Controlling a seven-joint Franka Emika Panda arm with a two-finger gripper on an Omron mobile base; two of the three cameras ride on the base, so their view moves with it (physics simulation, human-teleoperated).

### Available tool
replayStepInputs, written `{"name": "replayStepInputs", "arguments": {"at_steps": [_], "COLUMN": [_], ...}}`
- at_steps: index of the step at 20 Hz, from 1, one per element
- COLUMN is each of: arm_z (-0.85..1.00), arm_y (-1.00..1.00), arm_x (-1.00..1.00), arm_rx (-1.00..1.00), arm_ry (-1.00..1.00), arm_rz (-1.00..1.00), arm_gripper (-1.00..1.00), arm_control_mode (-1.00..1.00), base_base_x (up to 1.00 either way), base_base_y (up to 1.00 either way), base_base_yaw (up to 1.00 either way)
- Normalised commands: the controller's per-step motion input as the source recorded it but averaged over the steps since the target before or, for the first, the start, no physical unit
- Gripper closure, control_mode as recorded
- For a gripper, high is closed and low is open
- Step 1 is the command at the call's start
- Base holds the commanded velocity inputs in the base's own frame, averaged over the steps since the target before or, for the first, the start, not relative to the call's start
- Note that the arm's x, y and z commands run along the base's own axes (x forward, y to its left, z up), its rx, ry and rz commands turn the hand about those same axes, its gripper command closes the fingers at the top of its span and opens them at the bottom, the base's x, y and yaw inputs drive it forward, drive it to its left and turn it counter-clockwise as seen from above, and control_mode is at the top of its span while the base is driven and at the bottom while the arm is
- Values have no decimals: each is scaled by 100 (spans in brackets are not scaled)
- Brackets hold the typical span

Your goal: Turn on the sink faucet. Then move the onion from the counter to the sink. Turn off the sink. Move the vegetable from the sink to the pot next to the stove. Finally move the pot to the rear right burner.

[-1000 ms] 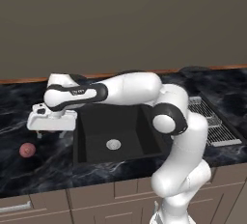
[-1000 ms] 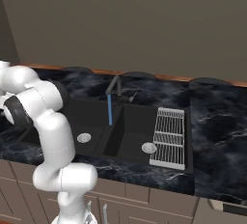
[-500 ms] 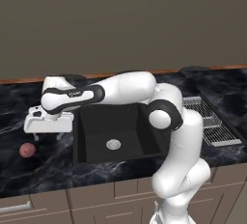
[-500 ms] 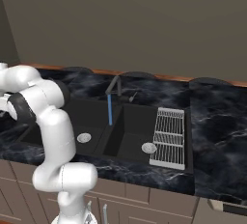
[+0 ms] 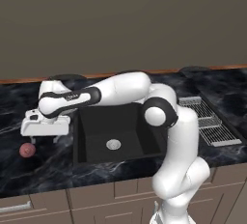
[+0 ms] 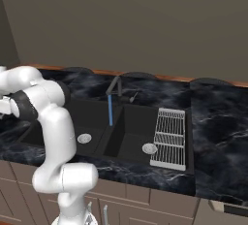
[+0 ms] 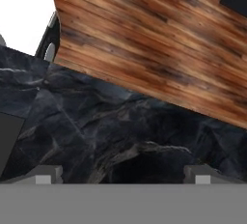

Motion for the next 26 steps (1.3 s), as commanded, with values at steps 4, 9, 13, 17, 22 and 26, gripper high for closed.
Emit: {"name": "replayStepInputs", "arguments": {"at_steps": [4, 9, 13, 17, 22, 26], "arm_z": [-19, -13, -6, -5, -5, -4], "arm_y": [8, 12, 14, 11, 10, 11], "arm_x": [2, 9, 11, 7, 5, 5], "arm_rx": [0, 0, 0, 0, 0, -1], "arm_ry": [-1, 0, 0, 0, 0, 0], "arm_rz": [-6, -8, -9, -8, -7, -8], "arm_gripper": [-100, -100, -100, -100, -100, -100], "arm_control_mode": [-100, -100, -100, -100, -100, -100], "base_base_x": [0, 0, 0, 0, 0, 0], "base_base_y": [0, 0, 0, 0, 0, 0], "base_base_yaw": [0, 0, 0, 0, 0, 0]}}
